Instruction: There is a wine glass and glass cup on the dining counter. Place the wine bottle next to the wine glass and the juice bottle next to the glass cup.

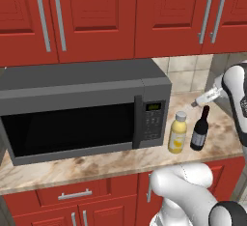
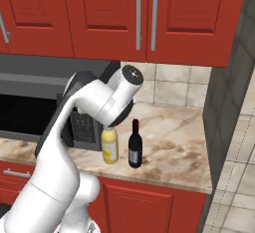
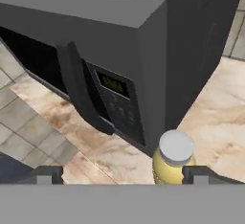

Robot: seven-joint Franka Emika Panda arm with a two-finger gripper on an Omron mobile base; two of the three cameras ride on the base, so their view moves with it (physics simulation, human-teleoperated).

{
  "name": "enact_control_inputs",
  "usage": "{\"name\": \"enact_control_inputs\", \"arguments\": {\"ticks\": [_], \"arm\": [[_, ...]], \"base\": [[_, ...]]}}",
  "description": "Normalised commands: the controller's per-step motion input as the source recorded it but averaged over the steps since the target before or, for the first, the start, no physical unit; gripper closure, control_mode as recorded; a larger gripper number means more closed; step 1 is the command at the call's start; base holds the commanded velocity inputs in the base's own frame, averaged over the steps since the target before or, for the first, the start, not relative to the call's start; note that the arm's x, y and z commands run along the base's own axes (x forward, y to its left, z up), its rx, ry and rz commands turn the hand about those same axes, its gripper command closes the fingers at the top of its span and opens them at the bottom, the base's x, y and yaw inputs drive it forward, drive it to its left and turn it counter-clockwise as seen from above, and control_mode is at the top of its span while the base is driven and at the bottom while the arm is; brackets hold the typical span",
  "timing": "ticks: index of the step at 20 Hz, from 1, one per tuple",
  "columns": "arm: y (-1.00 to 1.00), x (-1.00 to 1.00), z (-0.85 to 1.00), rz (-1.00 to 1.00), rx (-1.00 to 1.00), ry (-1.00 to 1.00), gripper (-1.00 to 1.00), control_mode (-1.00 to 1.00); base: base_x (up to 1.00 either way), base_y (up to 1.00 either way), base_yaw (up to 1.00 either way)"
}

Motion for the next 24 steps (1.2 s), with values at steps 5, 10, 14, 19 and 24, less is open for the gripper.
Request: {"name": "enact_control_inputs", "arguments": {"ticks": [5, 10, 14, 19, 24], "arm": [[-0.42, -0.37, -0.03, 0.28, 0.05, -0.34, -1.00, -1.00], [-0.30, -0.21, -0.20, 0.09, 0.00, -0.31, -1.00, -1.00], [-0.27, -0.09, -0.23, 0.15, 0.00, -0.29, -1.00, -1.00], [-0.37, -0.06, -0.19, 0.11, 0.00, -0.24, -1.00, -1.00], [-0.44, -0.04, -0.12, 0.12, 0.02, -0.04, -1.00, -1.00]], "base": [[0.00, 0.00, 0.00], [0.00, 0.00, 0.00], [0.00, 0.00, 0.00], [0.00, 0.00, 0.00], [0.00, 0.00, 0.00]]}}
